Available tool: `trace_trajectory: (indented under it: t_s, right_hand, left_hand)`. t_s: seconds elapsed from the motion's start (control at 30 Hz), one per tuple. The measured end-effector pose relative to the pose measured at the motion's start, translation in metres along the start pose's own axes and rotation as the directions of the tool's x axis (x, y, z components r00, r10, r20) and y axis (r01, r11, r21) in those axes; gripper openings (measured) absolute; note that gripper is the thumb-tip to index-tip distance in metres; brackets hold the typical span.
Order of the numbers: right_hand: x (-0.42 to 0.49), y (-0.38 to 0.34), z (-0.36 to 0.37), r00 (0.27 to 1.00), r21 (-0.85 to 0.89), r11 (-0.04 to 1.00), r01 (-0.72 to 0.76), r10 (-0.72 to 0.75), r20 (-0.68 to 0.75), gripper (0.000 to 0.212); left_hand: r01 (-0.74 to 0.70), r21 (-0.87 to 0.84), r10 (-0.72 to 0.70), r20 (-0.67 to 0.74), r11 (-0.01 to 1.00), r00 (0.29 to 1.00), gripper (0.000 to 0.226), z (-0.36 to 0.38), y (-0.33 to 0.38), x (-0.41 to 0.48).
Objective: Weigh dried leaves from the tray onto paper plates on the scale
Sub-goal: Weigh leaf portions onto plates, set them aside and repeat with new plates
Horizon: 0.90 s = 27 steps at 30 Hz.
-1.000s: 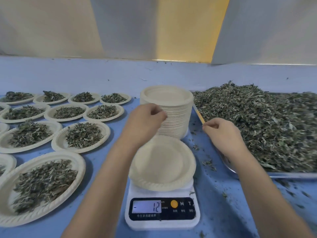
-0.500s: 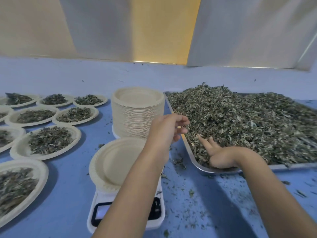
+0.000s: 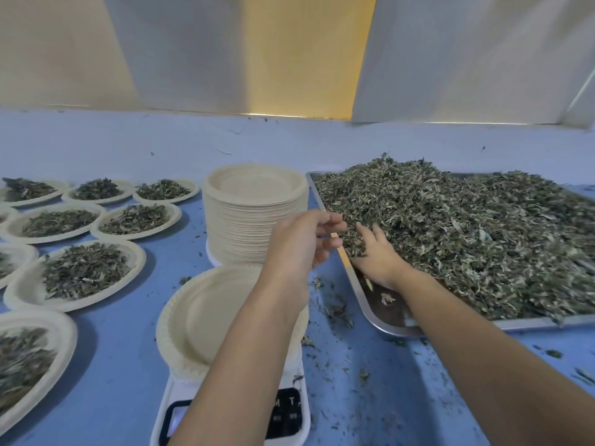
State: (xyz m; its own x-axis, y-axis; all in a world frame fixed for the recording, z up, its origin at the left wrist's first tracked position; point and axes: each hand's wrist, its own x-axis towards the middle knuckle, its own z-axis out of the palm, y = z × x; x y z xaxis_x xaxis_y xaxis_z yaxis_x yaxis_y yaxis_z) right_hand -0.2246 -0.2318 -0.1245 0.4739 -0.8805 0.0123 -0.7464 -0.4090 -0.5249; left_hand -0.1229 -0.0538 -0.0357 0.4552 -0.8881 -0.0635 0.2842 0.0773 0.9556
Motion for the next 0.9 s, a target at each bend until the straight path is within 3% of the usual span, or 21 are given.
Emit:
trace_trajectory:
  t_s: [0.1,0.17,0.23,0.33,0.4,0.57,0.67,0.83,0.9]
  right_hand:
    - [0.003,-0.007,-0.002,0.975,-0.157,0.983,0.094,-0.123,-0.184,0.047]
    - [0.005,-0.011,0.0,0.948,-0.221,0.965,0.139,-0.195,-0.252,0.042]
    - [0.011,-0.01,0.006,0.955,-0.248,0.951,0.185,-0.233,-0.183,0.044]
    - [0.024,-0.001,0.012,0.975,-0.259,0.94,0.222,-0.219,0.039,0.048]
    - [0.032,0.004,0.013,0.974,-0.274,0.935,0.225,-0.21,0.085,0.048]
    - [0.029,0.005,0.017,0.984,-0.337,0.928,0.16,-0.178,-0.023,0.036]
    - [0.023,0.005,0.016,0.951,-0.394,0.895,0.209,-0.281,-0.132,0.032]
    - [0.016,0.002,0.014,0.977,-0.4,0.896,0.192,-0.211,-0.003,0.04]
    - [0.013,-0.001,0.014,0.979,-0.46,0.872,0.167,-0.203,-0.03,0.037]
  left_hand:
    - [-0.023,-0.004,0.023,-0.014,1.0,1.0,0.023,-0.002,-0.001,0.003]
    - [-0.021,0.004,0.021,-0.015,1.0,1.0,0.023,-0.001,-0.002,0.004]
    - [-0.014,0.011,0.014,-0.017,1.0,1.0,0.023,-0.001,-0.003,0.005]
    - [-0.01,0.009,0.01,-0.011,1.0,1.0,0.023,0.001,-0.005,0.005]
    - [-0.01,0.022,0.011,-0.005,1.0,1.0,0.023,0.003,-0.006,0.005]
    - [-0.02,0.038,0.02,-0.013,0.999,1.0,0.023,0.004,-0.009,0.006]
    - [-0.019,0.046,0.02,-0.016,0.999,1.0,0.022,0.002,-0.009,0.005]
    - [-0.018,0.036,0.02,-0.032,0.999,0.999,0.021,0.0,-0.008,0.004]
    - [-0.015,0.045,0.016,-0.032,0.999,0.999,0.021,0.0,-0.008,0.004]
